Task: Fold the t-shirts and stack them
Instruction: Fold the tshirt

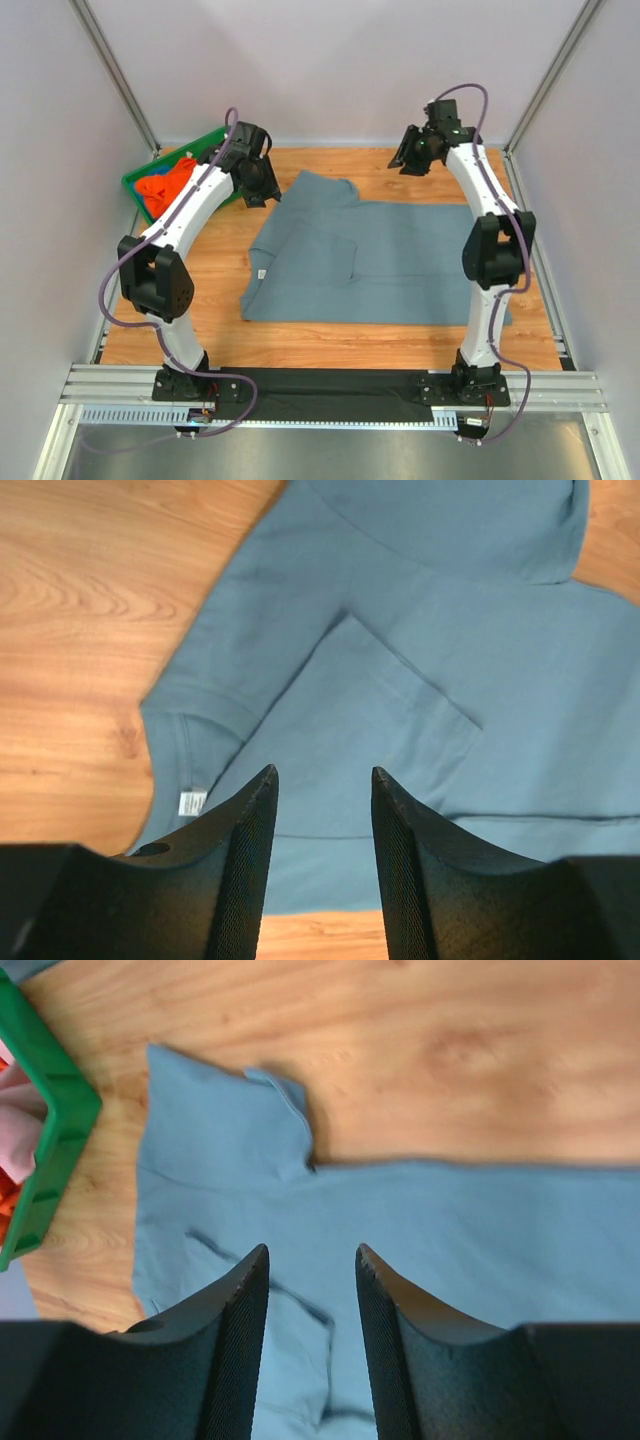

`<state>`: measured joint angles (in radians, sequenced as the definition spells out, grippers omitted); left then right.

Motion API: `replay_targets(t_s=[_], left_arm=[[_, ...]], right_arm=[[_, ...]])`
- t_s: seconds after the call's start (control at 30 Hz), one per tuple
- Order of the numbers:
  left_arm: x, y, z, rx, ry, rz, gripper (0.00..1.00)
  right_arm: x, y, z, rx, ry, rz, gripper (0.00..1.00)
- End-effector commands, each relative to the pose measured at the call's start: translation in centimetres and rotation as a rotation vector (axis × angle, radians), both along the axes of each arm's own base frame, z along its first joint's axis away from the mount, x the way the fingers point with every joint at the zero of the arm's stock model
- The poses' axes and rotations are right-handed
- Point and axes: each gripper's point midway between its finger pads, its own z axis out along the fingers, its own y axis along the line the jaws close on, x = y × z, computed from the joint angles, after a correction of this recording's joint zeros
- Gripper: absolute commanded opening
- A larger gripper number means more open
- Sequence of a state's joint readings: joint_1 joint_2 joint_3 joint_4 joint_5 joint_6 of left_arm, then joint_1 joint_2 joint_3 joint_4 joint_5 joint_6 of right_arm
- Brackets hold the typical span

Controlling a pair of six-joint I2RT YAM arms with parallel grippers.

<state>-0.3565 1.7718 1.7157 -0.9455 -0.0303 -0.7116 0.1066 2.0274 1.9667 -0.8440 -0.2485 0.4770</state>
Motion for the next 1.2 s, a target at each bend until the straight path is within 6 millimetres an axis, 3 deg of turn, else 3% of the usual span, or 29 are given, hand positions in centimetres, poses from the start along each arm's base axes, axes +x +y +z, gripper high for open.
replay_targets(t_s=[0.0,0.03,0.1,0.3,0.47,0.73,0.87,0.97,1.17], left_arm=[[1.7,-0.4,0.7,-0.007,-0.042,-0.043,0.5],[1.7,-0.8,0.5,-0.022,-0.037,-0.054,0.5],[1.8,-1.0,-0.1,-0.031,-0.027,-0.046,0.5],[0.4,-1.4,-2.4,-0.064,0.032,-0.052,0.49],[-0.4,-1.2,-3.2,-0.058,0.062,-0.056,0.49],[-0.9,-1.2,-4.0,-0.063,0.082,-0.053,0.49],[-1.2,-0.9,-4.6,-0.051,0.097,-0.048,0.49],[-1.3,-0.8,-4.6,-0.044,0.099,-0.049,0.49],[-1.5,-0.3,-4.7,-0.02,0.099,-0.046,0.48]], right_arm=[[4.4,3.1,-2.0,0.063,-0.047,0.084,0.42],[6.1,3.8,-0.5,0.082,-0.112,0.092,0.42],[7.6,5.1,-2.9,0.115,-0.1,0.102,0.42],[11.9,9.0,-4.5,0.217,-0.246,0.149,0.42],[12.3,11.4,-8.5,0.236,-0.22,0.187,0.42],[11.5,12.7,-12.4,0.203,-0.172,0.229,0.39],[10.7,12.8,-14.1,0.112,-0.149,0.247,0.38],[10.5,11.4,-15.6,0.001,-0.113,0.186,0.34],[10.8,10.7,-16.5,-0.03,-0.106,0.154,0.32]])
